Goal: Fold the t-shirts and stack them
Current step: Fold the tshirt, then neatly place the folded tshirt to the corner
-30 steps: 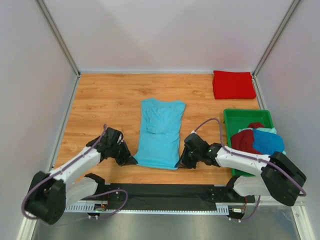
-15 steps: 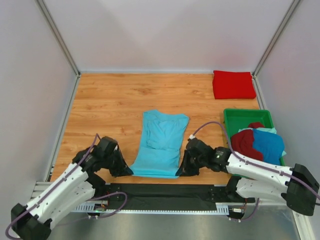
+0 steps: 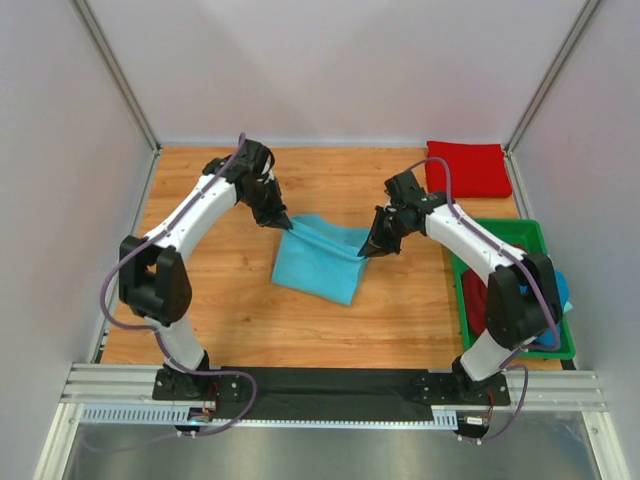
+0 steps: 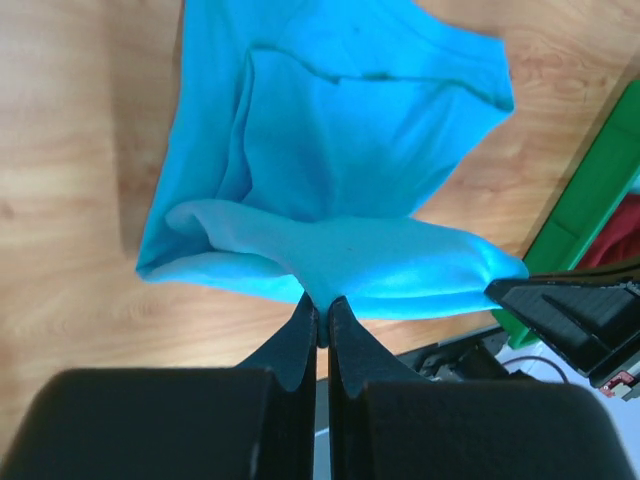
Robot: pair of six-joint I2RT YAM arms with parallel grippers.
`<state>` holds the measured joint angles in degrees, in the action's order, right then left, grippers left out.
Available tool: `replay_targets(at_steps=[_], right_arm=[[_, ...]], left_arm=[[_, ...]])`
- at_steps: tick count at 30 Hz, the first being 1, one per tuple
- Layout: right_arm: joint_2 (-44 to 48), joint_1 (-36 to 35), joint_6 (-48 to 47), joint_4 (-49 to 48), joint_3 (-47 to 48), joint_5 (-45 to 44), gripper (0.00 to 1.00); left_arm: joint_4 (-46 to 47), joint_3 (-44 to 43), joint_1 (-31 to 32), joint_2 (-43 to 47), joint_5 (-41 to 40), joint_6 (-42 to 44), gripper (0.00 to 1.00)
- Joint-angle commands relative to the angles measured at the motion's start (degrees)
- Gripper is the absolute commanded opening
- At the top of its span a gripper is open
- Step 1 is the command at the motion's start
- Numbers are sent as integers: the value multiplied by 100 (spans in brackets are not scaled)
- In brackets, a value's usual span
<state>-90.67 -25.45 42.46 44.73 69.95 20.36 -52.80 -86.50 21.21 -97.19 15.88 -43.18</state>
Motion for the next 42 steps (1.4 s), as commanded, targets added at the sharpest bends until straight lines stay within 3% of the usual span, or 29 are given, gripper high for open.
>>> replay_targets(at_steps=[1,9,19,23,27,28,30,31,35,36,40,42], right_arm=[[-564,198,-633,474,764,311,0],[-1189,664,-677,598,1442,486,0],[-1874,1121,-782,212,1783,671,1],[-2664,1480,-993,-113,2459,530,10],[-3594,1868,-1178,-212,3758,222,44],[-3693,1921,-1283,686,4215,144,45],[-3476,1913,-1677,1046,4623,-389,51],[-3048,1912,-1723,1003,4467,-471,53],[-2211,1808,-1680,854,3580,-96,56],[-2026,1763,-1566,531,2960,-15,56],[-1375,1483,-1442,-612,1691,415,65],[-1356,1438,-1564,-938,1443,206,72]], left_arm=[[-293,-937,-178,-598,291,705,0],[-126,-1913,-302,-1776,969,881,0],[340,-2933,-442,-2875,1207,864,0],[708,-3469,-478,-3490,997,995,0],[517,-4603,-653,-4386,583,1321,28],[490,-4639,-740,-4353,574,1364,57],[472,-4369,-768,-3777,78,1696,85],[585,-4158,-785,-3477,-136,1812,91],[902,-2780,-838,-2010,-331,2260,90],[998,-2524,-838,-1832,-288,2313,86],[1394,-1372,-847,-1400,731,2726,78],[1456,-1090,-847,-1251,925,2657,78]])
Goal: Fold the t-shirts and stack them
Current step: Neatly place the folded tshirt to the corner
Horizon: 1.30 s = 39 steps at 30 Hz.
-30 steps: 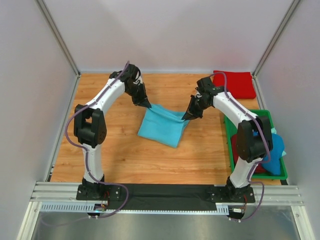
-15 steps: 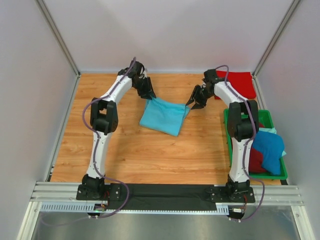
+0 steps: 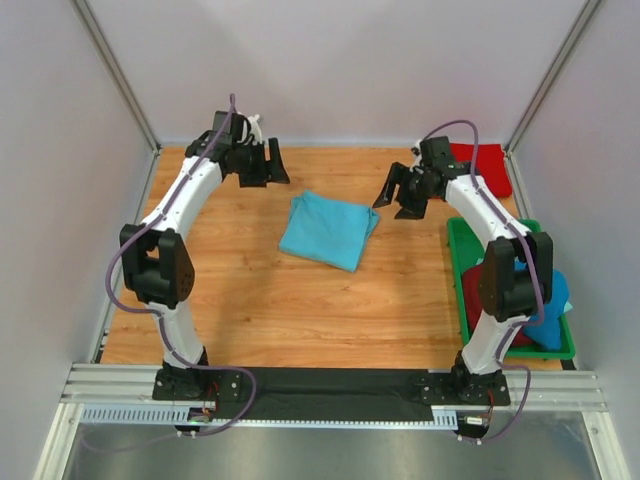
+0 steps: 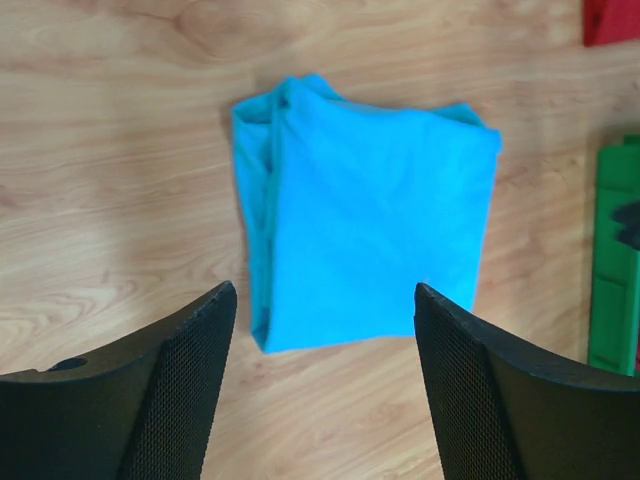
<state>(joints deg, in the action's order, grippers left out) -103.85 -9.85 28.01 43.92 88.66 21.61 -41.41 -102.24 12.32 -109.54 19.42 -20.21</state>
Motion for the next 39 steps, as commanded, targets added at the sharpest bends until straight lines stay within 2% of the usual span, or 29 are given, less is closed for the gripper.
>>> replay_targets(at_steps=[1,4,6,10,16,21,28,31,34,35,37,38,39], right_arm=[[-91,-131,-207,-885,-516,46,73],[-328,-158,-208,-1227,-665,203,74],[-451,-193,-182,-1665,-806,134,75],[-802,-211,-208,-1931,-763,168,75],[-1479,-219,-384,-1905,-324,414,72],[-1778,-263,-384,-2063,-235,608,68],[-2183,-412,36,-2528,-279,968,63],[-2350,-492,230,-2792,-297,1074,57],[-2403,-527,521,-3074,-297,1241,38],[-2394,-553,443,-3030,-245,1145,28],[-2315,-562,294,-2698,-43,978,16],[-2280,-562,23,-2096,297,707,5],[-2228,-562,-128,-1750,457,531,0]], left_arm=[[326,616,43,63,606,325,78],[580,1649,139,633,704,105,77],[722,2092,218,1240,712,-9,77],[889,3417,254,2373,861,-299,77],[661,4526,298,3902,967,-414,77],[371,4809,298,4432,915,-405,77],[89,4573,298,4529,765,-300,77],[36,4537,289,4573,748,-300,77],[1,4520,298,4625,721,-326,77],[-16,4528,298,4643,721,-326,78],[-8,4537,298,4687,704,-352,77],[18,4554,298,4696,721,-352,78],[27,4572,298,4722,721,-361,77]])
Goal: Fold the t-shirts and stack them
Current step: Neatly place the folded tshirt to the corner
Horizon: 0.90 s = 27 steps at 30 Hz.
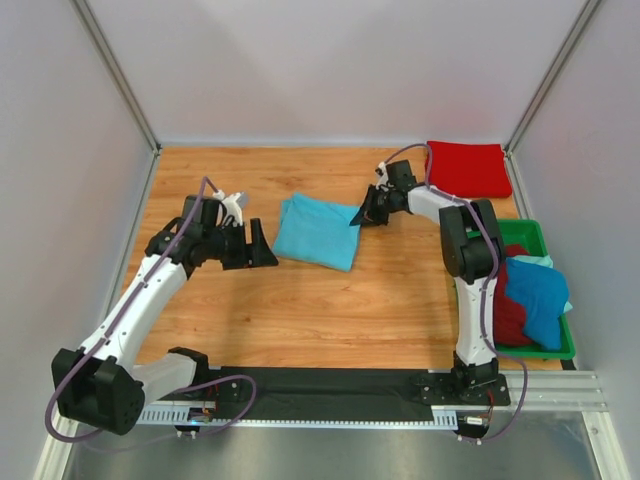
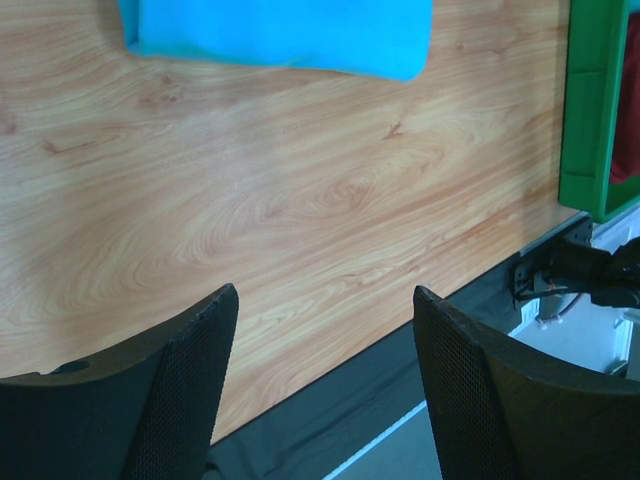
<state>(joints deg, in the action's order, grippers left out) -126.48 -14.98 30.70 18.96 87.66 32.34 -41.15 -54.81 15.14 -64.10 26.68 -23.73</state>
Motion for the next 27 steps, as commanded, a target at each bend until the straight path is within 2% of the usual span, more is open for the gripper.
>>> replay_targets(at_steps=[1,5,7,8,11,14,17,20,24,27], right_arm=[[174,-66,-572,1080,742,-744,0],[352,-75,-1275,2855,1709,-2367,0],[273,-110,-1932,3928,2610,-2643,0],[168,-119,-2075,4558,2955,-3210,0],[114,-110,-2638,5011,3731,-4283,0],[290,-110,-3314,4838,3829,-5067,0],[483,-93,-3972,4486,3820,-5464,0],[475,13,-4361,3915,3899,-5685,0],[106,206,-4975,3572,4836,-5836,0],[44,355,-5310,3020,4962,-5756,0]], left_arm=[[19,-119,16,213,4,-9,77],[150,92,16,397,74,-27,77],[247,294,16,468,162,-44,77],[317,347,16,529,249,-53,77],[431,584,7,591,434,-71,77],[581,883,16,661,514,-123,77],[616,1103,16,635,584,-141,77],[652,1165,16,539,558,-229,77],[634,1077,16,389,453,-352,76],[503,946,16,249,304,-291,76]])
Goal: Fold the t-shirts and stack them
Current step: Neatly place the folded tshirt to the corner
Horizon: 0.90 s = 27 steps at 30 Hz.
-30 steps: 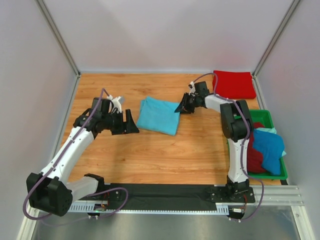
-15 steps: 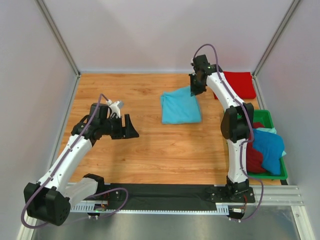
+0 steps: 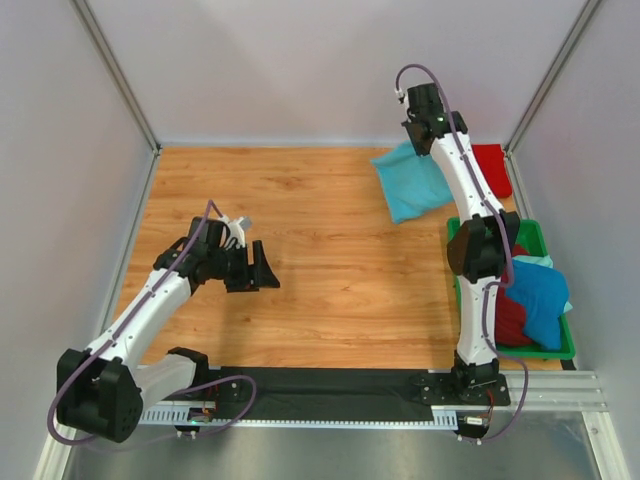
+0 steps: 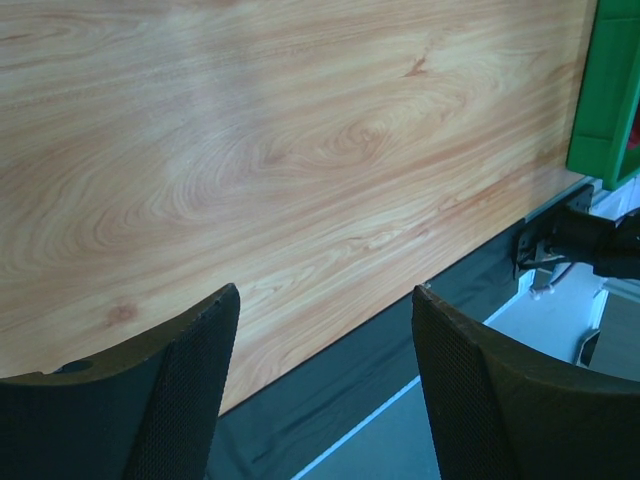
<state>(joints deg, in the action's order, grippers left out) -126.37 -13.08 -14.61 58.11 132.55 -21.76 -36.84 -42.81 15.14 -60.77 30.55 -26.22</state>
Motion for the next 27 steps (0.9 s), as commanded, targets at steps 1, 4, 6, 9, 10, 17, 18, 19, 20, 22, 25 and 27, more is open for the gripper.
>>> replay_targets(at_steps=[1,4,6,9,10,17,18,19,20,22,25,27], right_arm=[[7,235,-1015,-958,543,-364,0],[-64,367,-1315,-924,816,-286,0],[68,429,-1430,-897,790,101,0],[147,464,-1562,-888,895,268,0],[173,473,-1545,-941,869,312,0],[682,473,-1282,-625,932,664,0],[805,473,-1203,-608,835,682,0],[1015,473,-1167,-608,755,682,0],[1087,464,-1149,-529,685,664,0],[1193,473,-1158,-441,597,638,0],[1246,491,-1263,-362,509,550,0],[1211,482,-1316,-283,517,480,0]], left_arm=[[37,-315,16,-171,-119,-24,76],[-16,-369,16,-277,-198,-24,76],[1,-386,16,-330,-181,-76,76],[19,-413,16,-435,-145,-85,76],[-16,-430,7,-479,-137,-68,76],[-236,-571,16,-479,-128,108,75],[-253,-562,16,-471,-128,117,75],[-262,-562,16,-444,-110,126,75],[-271,-562,16,-427,-84,134,75],[-262,-536,16,-366,-66,126,75],[-236,-501,7,-348,-22,99,75],[-218,-474,16,-330,4,56,75]])
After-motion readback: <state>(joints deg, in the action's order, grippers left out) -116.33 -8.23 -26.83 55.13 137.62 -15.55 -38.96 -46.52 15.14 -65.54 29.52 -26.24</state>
